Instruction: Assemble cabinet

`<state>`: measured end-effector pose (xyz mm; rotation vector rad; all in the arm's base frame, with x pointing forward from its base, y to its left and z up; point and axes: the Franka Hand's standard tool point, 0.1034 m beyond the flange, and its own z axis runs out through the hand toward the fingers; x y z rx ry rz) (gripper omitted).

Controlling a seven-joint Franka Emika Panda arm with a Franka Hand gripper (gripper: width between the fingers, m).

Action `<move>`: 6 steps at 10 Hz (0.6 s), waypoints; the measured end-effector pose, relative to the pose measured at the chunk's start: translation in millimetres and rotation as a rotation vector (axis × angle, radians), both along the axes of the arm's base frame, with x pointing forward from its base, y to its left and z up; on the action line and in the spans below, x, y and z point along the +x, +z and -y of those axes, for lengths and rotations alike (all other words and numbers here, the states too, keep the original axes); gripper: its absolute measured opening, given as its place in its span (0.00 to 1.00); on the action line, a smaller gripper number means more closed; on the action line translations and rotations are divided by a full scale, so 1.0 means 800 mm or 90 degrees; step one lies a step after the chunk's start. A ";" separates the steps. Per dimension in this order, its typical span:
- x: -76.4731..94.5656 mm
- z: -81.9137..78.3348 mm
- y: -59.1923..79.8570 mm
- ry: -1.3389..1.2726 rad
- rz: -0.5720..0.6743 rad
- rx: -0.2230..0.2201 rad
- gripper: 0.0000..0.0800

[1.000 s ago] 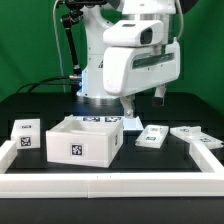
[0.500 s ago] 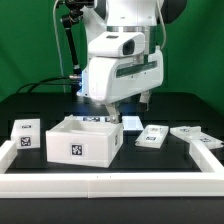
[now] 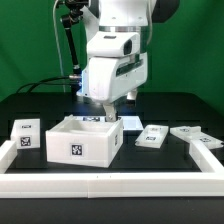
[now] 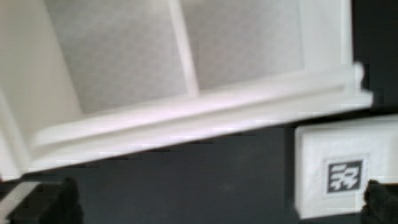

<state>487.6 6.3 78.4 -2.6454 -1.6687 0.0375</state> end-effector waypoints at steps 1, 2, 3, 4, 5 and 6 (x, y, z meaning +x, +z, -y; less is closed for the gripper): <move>-0.005 0.005 -0.001 -0.005 -0.001 -0.001 1.00; -0.004 0.003 -0.002 -0.004 -0.001 -0.001 1.00; -0.004 0.003 -0.002 -0.004 -0.002 -0.001 1.00; -0.004 0.003 -0.002 -0.004 -0.002 -0.001 1.00; -0.005 0.004 -0.002 -0.001 -0.002 -0.001 1.00; -0.012 0.010 -0.004 0.032 0.008 0.001 1.00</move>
Offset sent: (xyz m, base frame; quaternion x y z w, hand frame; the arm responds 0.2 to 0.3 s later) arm 0.0000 0.0000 0.0000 0.0000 0.0000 0.0000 1.0000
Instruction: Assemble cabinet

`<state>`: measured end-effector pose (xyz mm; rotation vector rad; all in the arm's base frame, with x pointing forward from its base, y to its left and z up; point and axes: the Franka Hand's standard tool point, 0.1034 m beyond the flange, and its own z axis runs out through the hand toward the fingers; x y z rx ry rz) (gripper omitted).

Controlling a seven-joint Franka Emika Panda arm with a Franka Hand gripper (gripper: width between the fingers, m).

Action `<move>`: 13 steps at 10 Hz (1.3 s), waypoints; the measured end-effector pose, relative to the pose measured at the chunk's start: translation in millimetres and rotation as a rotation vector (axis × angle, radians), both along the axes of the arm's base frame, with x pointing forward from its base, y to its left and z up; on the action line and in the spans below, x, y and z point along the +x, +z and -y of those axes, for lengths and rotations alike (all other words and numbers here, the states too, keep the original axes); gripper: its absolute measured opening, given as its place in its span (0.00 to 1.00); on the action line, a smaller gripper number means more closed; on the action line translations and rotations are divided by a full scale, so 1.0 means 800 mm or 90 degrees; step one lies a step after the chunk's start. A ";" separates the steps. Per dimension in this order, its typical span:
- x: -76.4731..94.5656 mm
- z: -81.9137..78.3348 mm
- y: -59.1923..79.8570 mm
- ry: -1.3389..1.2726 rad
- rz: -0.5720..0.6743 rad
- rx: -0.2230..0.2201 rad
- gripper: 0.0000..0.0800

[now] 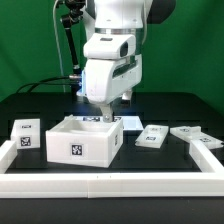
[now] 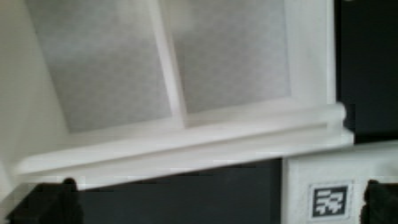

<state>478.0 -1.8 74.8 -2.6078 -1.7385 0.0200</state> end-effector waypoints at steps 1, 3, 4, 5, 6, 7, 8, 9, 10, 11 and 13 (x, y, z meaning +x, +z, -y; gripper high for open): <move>-0.016 0.005 -0.004 0.008 0.000 0.001 1.00; -0.038 0.011 -0.014 0.009 -0.003 0.002 1.00; -0.048 0.016 -0.021 0.006 -0.006 0.003 1.00; -0.057 0.020 -0.029 0.000 -0.011 0.005 1.00; -0.060 0.021 -0.036 -0.003 -0.011 0.007 1.00; -0.064 0.019 -0.042 -0.005 -0.012 0.008 1.00; -0.069 0.017 -0.046 -0.004 -0.012 0.009 1.00; -0.070 0.016 -0.049 -0.003 -0.014 0.010 1.00; -0.073 0.015 -0.055 -0.002 -0.018 0.012 1.00; -0.073 0.014 -0.061 -0.002 -0.023 0.013 1.00; -0.071 0.012 -0.069 -0.002 -0.023 0.015 1.00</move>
Offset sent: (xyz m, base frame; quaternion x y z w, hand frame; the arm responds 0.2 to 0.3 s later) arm -0.0323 -0.0058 -0.0139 0.0015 0.0292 -0.0068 0.9995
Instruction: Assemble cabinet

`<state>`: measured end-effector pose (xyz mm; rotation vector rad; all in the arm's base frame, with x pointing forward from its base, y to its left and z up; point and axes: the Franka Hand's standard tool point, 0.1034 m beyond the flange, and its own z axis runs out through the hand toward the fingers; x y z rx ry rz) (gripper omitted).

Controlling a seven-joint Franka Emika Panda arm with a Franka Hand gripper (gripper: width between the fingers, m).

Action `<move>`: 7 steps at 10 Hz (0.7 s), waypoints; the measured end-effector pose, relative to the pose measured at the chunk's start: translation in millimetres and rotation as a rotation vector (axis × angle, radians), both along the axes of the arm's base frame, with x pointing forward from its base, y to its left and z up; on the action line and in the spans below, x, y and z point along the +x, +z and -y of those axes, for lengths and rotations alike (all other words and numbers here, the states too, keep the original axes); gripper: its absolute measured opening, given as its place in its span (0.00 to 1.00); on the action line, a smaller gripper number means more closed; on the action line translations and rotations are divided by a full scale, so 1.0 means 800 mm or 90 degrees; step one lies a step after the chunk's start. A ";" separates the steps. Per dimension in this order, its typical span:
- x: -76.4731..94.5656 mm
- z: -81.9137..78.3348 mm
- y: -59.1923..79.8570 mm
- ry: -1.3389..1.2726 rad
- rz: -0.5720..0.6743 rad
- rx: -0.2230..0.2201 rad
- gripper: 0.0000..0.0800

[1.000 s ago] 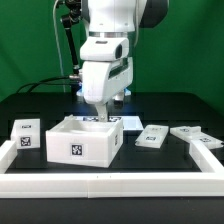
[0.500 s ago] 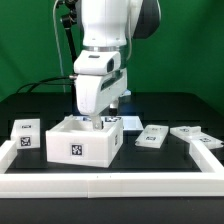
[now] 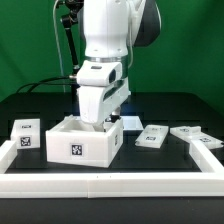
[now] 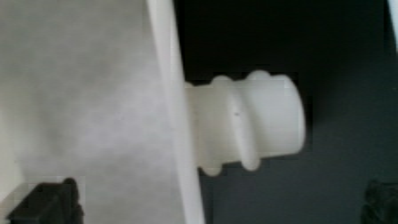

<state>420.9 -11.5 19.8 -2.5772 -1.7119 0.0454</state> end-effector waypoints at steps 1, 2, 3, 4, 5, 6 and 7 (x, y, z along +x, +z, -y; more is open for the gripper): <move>0.000 0.000 0.000 0.000 0.000 0.000 0.96; 0.000 0.000 0.000 -0.001 0.000 0.000 0.96; 0.000 0.000 0.000 -0.001 0.000 0.000 0.74; 0.000 0.000 0.000 -0.001 0.000 0.000 0.51; 0.000 0.000 0.000 -0.001 0.000 0.000 0.51; 0.000 0.000 0.000 -0.001 -0.001 0.000 0.34; 0.000 0.000 0.000 -0.001 -0.001 0.000 0.11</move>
Offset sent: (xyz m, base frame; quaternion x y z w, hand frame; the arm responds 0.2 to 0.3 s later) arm 0.0000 0.0000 0.0000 0.0000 0.0000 0.0000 1.0000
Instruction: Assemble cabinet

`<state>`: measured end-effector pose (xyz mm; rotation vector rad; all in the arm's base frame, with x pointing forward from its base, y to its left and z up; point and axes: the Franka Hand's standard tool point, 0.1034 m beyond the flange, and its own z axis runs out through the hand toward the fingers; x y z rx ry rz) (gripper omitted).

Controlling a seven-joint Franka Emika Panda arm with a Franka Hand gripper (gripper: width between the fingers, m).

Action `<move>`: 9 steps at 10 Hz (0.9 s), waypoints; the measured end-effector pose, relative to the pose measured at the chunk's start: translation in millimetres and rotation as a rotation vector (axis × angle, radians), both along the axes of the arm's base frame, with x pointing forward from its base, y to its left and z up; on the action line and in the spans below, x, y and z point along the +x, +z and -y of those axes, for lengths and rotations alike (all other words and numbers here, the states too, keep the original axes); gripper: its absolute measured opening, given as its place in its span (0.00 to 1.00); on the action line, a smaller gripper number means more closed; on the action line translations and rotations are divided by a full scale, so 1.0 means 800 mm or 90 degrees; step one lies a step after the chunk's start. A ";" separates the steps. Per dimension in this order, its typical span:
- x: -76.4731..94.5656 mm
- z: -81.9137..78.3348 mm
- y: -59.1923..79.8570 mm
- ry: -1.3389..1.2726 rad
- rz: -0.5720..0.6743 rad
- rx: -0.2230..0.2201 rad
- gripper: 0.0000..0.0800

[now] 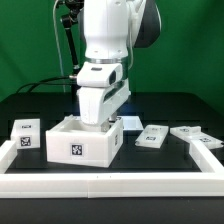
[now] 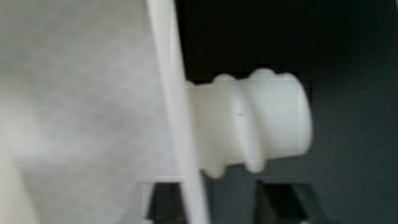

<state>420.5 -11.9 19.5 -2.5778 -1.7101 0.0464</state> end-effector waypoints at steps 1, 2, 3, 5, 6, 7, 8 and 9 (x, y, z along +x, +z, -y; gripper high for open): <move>0.000 0.000 0.000 0.001 0.001 0.000 0.11; 0.002 0.000 0.001 0.000 0.004 0.000 0.05; 0.002 0.000 0.001 0.000 0.004 0.000 0.05; 0.002 0.000 0.001 0.000 0.004 0.000 0.05; 0.002 0.000 0.001 0.000 0.004 0.000 0.05; 0.002 0.000 0.001 0.000 0.004 0.000 0.05; 0.004 0.001 0.001 0.015 0.004 0.000 0.05; 0.016 0.002 0.003 0.053 0.006 0.001 0.05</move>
Offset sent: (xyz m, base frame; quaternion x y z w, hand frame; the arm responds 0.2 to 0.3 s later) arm 0.0000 0.0000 0.0000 0.0000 0.0000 0.0000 1.0000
